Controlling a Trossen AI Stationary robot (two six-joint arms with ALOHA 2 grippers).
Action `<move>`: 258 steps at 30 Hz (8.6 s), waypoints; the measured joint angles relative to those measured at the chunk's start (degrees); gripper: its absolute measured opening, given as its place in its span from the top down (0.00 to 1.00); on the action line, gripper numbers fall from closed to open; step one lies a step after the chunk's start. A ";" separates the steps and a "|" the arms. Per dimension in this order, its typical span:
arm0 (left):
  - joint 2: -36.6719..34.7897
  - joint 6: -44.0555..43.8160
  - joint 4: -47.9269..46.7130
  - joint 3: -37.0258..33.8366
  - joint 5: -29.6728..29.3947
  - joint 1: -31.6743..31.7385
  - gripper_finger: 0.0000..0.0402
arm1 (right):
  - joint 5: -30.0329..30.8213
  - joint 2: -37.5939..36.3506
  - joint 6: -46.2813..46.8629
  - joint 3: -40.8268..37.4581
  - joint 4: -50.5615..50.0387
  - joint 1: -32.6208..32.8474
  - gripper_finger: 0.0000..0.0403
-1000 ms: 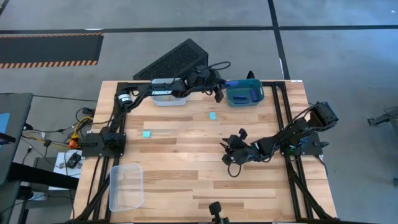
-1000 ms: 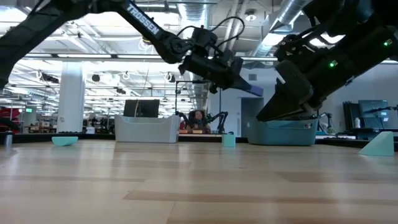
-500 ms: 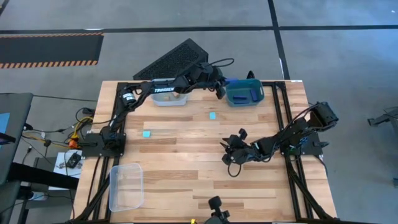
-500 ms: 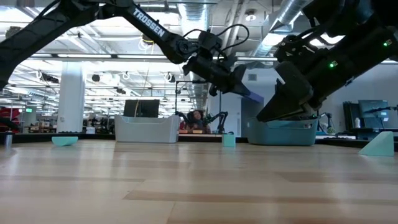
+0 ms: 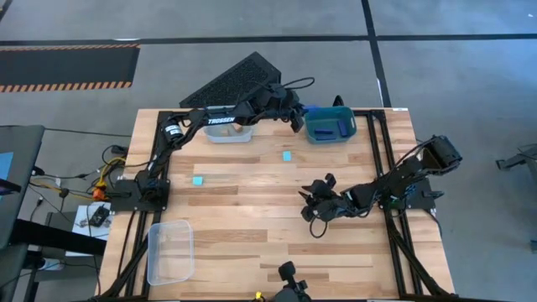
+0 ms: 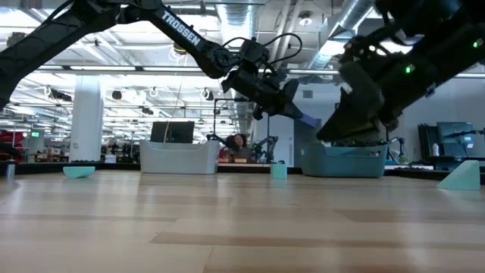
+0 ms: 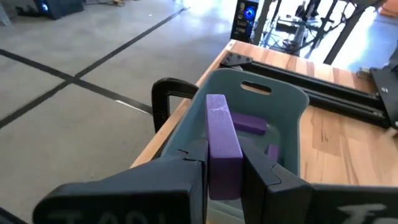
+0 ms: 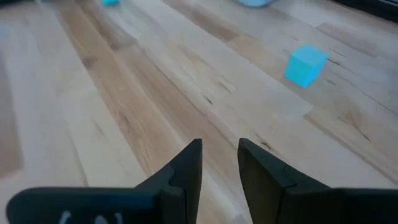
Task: Sort & place blocks by color
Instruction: Put the violet block into the blue bin, then put the light blue block into the transparent bin
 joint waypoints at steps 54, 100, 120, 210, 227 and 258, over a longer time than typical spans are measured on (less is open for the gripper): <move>-6.12 0.77 1.49 -12.33 -1.06 -5.33 0.71 | 5.39 -16.07 35.91 -0.02 -43.51 6.83 0.69; -55.84 -2.29 18.43 -79.97 -25.27 -26.37 0.44 | -45.13 17.05 -50.84 29.12 -22.57 -41.39 0.42; -55.71 -1.54 18.32 -80.00 -26.03 -26.44 0.44 | -50.84 19.18 -50.42 29.96 -24.60 -42.76 0.67; -43.83 27.58 35.21 -76.22 -32.91 -38.61 0.70 | -61.95 16.25 -28.37 28.34 2.29 -27.52 0.46; -57.43 2.07 -11.19 -65.38 -43.75 -53.62 0.72 | -29.92 8.24 -16.57 28.18 -11.89 -11.58 0.49; -60.70 -62.97 -61.64 -57.31 -16.67 -95.39 0.67 | -33.05 45.66 -31.18 64.64 2.51 -13.93 0.45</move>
